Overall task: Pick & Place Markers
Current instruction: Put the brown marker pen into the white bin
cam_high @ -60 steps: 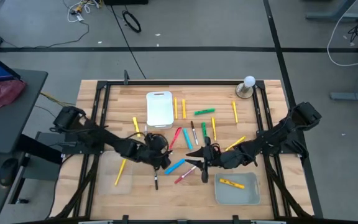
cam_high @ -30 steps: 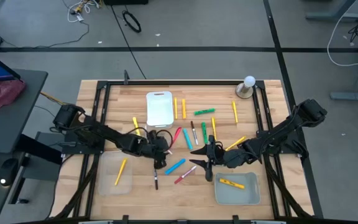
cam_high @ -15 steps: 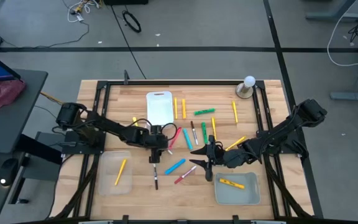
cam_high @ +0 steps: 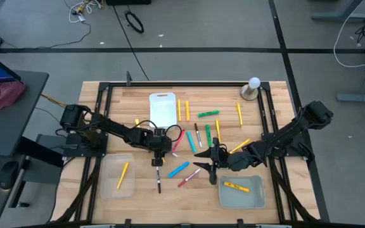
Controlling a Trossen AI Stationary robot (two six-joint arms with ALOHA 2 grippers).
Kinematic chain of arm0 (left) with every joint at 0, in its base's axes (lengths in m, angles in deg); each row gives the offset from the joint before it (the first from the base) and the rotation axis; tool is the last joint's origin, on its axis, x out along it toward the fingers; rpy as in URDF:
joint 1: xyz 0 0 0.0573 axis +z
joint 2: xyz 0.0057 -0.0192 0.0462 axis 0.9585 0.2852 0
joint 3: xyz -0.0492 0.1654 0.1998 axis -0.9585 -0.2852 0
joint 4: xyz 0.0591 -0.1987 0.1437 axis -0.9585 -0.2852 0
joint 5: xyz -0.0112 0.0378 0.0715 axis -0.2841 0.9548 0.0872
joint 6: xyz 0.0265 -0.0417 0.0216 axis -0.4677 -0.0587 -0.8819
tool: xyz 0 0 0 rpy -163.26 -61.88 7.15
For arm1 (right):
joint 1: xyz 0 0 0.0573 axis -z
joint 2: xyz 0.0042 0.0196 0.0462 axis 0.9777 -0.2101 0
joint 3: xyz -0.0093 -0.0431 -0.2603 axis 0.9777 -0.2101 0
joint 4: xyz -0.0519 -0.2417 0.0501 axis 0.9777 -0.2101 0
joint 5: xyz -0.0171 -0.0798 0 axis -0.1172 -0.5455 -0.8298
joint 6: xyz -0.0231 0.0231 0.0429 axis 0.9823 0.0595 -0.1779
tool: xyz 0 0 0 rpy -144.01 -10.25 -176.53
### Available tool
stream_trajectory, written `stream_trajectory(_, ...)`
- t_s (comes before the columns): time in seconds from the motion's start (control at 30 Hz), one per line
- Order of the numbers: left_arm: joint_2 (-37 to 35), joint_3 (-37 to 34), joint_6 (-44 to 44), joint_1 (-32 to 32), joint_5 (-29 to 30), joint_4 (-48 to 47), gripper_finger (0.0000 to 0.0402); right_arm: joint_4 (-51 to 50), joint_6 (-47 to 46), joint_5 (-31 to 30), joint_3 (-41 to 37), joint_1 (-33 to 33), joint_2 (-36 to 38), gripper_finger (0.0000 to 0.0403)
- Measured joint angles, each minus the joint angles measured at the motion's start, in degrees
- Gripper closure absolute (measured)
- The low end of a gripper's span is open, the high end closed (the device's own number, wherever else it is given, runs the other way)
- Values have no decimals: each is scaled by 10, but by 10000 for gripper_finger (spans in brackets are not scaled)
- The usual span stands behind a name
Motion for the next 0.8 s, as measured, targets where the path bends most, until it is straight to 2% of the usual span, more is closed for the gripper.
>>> stream_trajectory(0.2,1,-1,-1,0,-5,-1,368,0,3,0,0,0,0,246)
stream_trajectory(0.5,1,-1,-28,-6,-15,-1,356,0,5,0,0,0,0,246)
stream_trajectory(0.8,-35,18,-30,-22,-24,-17,371,0,7,0,0,0,0,246)
